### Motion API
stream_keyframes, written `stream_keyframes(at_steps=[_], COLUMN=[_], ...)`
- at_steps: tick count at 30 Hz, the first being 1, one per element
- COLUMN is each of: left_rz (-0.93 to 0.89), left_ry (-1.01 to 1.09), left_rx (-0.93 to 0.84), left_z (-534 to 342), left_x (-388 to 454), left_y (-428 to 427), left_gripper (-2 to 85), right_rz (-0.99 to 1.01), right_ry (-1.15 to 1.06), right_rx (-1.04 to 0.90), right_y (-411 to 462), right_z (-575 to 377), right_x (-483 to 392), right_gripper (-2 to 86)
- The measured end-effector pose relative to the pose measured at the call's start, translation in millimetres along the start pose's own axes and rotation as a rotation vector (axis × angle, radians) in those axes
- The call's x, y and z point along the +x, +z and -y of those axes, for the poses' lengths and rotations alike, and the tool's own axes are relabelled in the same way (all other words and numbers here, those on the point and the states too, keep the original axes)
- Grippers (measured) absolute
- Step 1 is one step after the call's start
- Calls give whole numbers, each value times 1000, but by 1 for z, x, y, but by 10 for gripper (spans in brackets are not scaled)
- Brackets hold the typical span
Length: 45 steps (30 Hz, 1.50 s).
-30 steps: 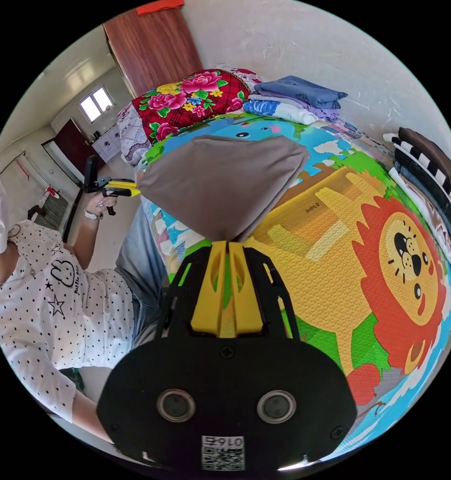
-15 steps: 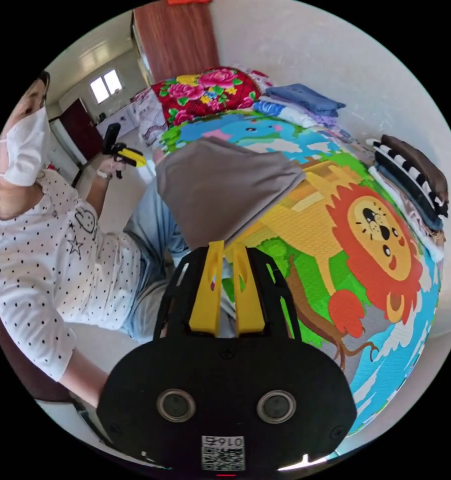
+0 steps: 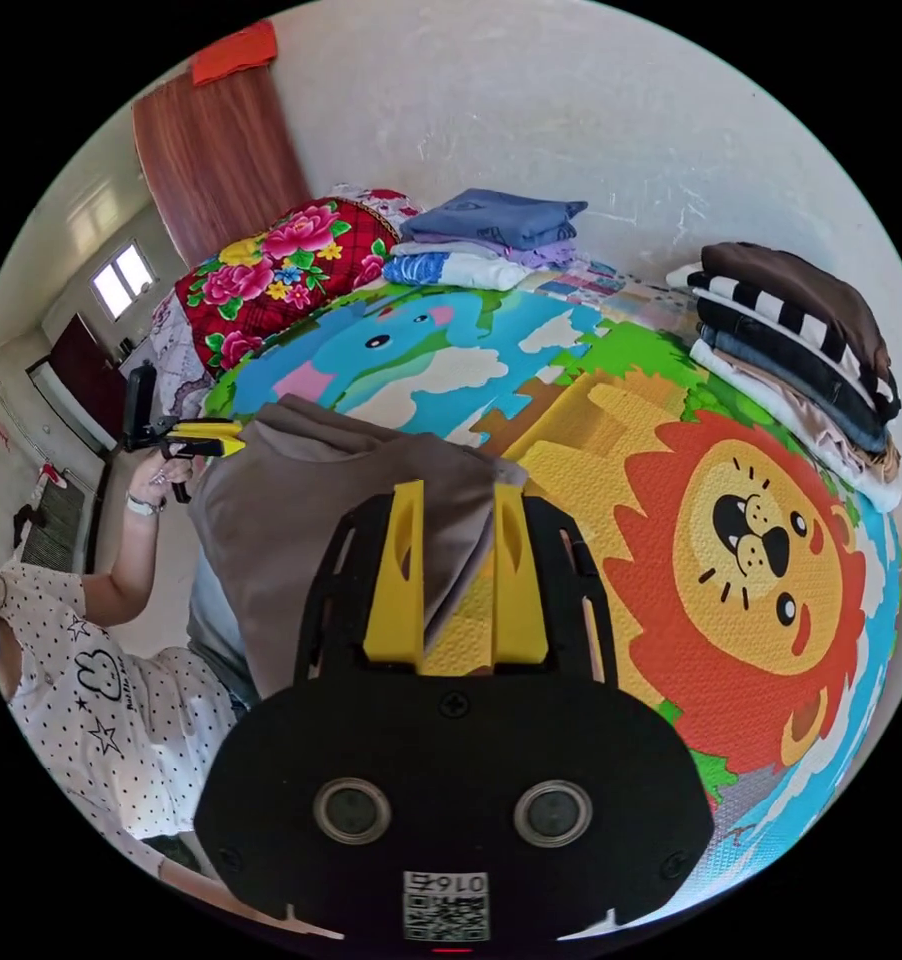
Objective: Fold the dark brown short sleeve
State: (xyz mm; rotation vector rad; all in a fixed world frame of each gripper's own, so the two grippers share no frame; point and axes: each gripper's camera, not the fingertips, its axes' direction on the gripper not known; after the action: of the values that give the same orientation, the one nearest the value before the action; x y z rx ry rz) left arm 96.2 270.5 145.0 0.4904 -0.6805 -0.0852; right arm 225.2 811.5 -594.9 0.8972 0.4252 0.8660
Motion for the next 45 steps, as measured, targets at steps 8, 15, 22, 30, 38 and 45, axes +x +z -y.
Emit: stream_keyframes(at_steps=[8,15,22,30,38,45], left_rz=[0,12,8,44,71,159], left_ry=[70,57,36,82,29,-49], left_rx=[50,34,45,41,-26,90], left_z=[4,9,8,31,39,24], left_x=[11,11,9,22,7,0], left_y=[-3,7,16,18,59,26], left_gripper=[-9,-10,-10,-10,-10,-8], right_rz=[95,66,154,73,-25,-169], right_ry=[-16,57,98,41,68,125], right_rx=[28,19,-34,48,-47,-37], right_y=[2,-6,20,-18,16,-9], right_z=[5,20,30,36,50,53], right_x=[9,32,46,27,17,1], right_gripper=[1,47,14,0,-1,3])
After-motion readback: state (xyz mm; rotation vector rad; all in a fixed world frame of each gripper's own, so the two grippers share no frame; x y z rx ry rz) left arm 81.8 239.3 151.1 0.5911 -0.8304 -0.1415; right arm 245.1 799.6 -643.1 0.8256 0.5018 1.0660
